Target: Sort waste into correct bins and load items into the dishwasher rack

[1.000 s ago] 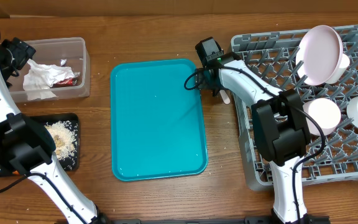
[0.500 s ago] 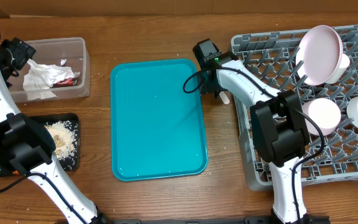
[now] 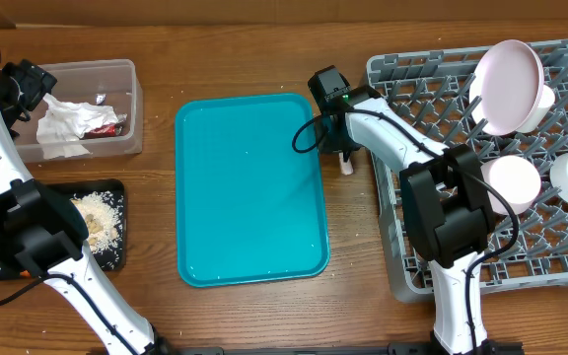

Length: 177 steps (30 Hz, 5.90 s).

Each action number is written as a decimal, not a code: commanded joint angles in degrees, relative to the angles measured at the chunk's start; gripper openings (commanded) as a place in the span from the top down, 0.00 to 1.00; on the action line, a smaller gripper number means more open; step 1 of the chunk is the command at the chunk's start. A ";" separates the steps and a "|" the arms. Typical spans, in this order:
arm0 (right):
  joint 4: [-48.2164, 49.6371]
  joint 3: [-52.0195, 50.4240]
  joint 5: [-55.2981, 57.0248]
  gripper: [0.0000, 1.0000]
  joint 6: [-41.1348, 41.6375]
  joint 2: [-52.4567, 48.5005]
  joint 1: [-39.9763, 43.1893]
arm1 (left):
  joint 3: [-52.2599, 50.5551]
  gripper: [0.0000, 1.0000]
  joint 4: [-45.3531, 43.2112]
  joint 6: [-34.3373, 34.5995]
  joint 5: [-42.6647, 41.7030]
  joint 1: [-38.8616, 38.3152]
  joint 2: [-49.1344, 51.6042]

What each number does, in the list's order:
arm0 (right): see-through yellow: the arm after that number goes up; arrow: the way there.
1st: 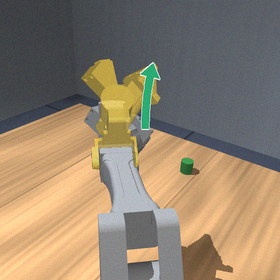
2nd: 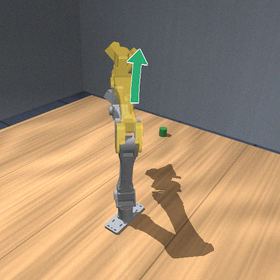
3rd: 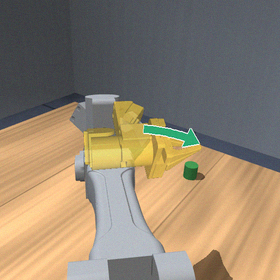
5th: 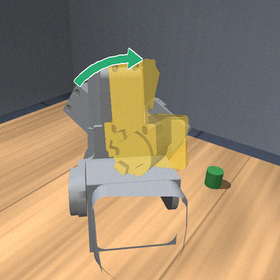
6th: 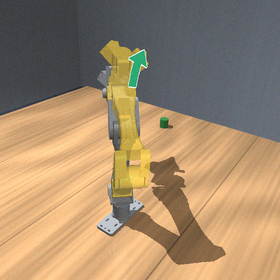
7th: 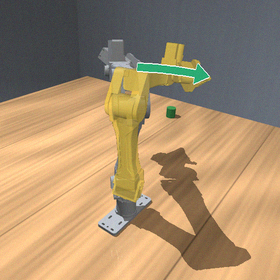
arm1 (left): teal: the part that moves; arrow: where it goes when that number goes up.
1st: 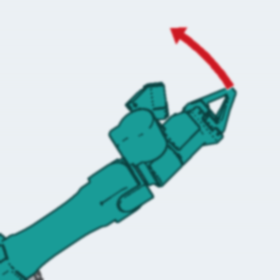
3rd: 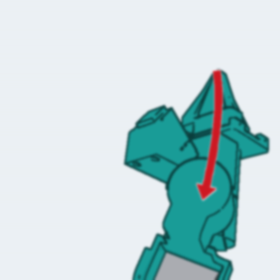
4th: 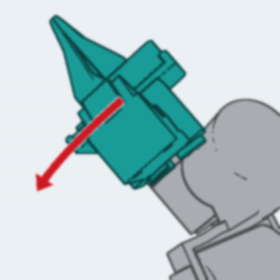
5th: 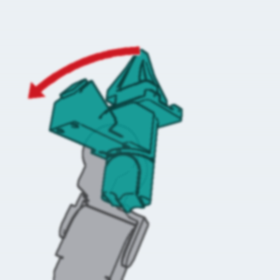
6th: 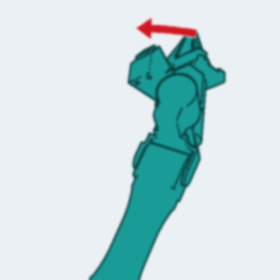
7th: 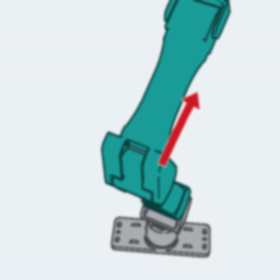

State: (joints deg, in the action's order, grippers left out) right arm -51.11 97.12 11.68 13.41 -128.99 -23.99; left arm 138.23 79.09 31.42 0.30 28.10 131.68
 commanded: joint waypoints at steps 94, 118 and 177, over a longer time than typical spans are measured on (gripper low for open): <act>-12.28 4.22 -3.02 0.96 5.11 1.09 0.87 | -0.15 0.00 -0.04 0.33 0.76 -0.48 -0.74; -26.51 30.80 -5.88 0.96 -0.39 10.03 12.76 | -0.15 0.00 -0.04 0.33 0.76 -0.48 -0.74; -21.66 5.25 -17.77 0.81 -5.40 9.18 13.07 | -0.15 0.00 -0.04 0.35 0.76 -0.48 -0.72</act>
State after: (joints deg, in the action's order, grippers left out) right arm -72.16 102.52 -4.21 7.64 -120.07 -11.18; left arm 138.23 79.09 31.42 0.30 28.10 131.68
